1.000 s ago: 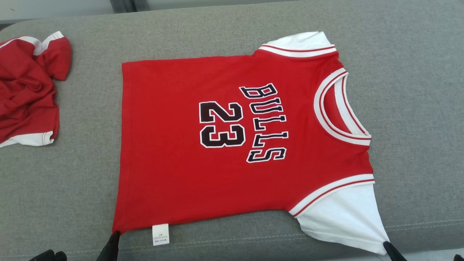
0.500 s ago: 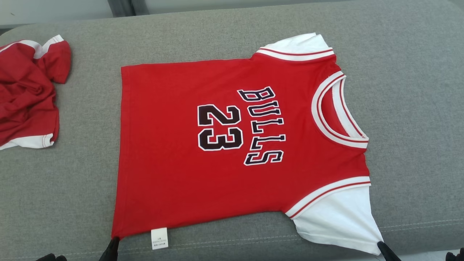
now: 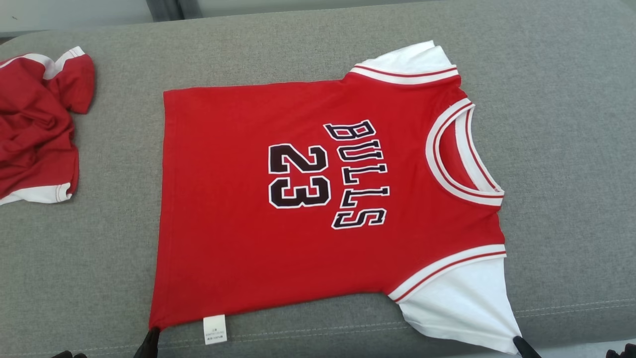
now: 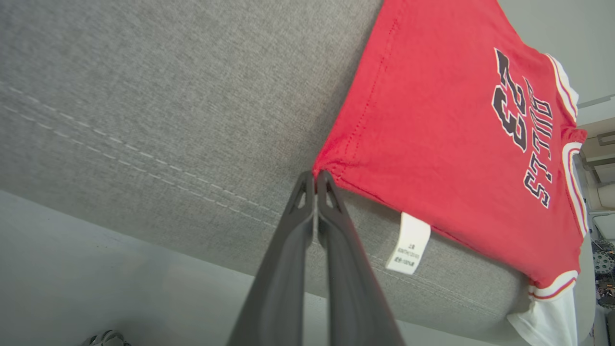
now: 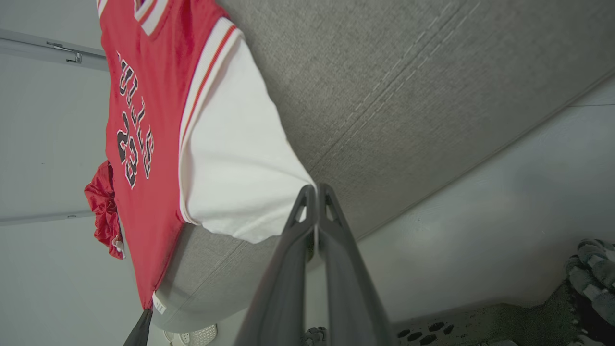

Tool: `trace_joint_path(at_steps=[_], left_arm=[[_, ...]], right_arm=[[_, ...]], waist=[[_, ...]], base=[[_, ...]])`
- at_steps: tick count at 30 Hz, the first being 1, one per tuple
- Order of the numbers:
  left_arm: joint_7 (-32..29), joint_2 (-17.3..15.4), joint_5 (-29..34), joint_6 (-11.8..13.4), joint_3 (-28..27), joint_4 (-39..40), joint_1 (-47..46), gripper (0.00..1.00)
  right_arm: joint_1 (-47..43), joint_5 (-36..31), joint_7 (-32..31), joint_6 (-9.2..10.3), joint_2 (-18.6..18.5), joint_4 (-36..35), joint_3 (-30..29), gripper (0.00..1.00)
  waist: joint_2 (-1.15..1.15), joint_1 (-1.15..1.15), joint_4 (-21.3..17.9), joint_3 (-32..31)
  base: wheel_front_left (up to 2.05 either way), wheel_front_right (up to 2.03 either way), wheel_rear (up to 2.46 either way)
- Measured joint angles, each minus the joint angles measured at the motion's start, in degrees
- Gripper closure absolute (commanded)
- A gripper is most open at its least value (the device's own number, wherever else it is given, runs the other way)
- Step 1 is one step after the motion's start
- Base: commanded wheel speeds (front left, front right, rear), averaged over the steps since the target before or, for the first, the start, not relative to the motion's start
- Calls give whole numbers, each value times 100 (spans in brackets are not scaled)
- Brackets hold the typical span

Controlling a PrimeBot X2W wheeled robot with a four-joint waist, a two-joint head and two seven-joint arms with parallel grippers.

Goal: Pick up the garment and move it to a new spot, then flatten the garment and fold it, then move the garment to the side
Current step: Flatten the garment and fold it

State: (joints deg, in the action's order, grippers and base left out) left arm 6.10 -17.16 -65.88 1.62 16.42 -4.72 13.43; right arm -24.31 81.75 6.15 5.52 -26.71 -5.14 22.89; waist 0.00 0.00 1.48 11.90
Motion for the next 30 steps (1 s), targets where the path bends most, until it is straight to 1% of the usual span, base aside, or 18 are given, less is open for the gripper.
trace_joint_path(at_steps=[17,27,30], left_arm=[[1,10,-43,-18,4,-38,6,100],[1,26,-43,-47,18,-75,-7,100],[1,26,-43,-57,20,-73,-23,100]], right_arm=[[-74,-1,-22,-48,13,176,49,100],[175,-18,-15,-146,108,194,47,100],[222,-41,-15,-148,136,203,73,100]], waist=[[0,0,-8,92],[0,0,-13,45],[0,0,-15,19]], base=[[0,0,0],[0,0,0],[0,0,0]])
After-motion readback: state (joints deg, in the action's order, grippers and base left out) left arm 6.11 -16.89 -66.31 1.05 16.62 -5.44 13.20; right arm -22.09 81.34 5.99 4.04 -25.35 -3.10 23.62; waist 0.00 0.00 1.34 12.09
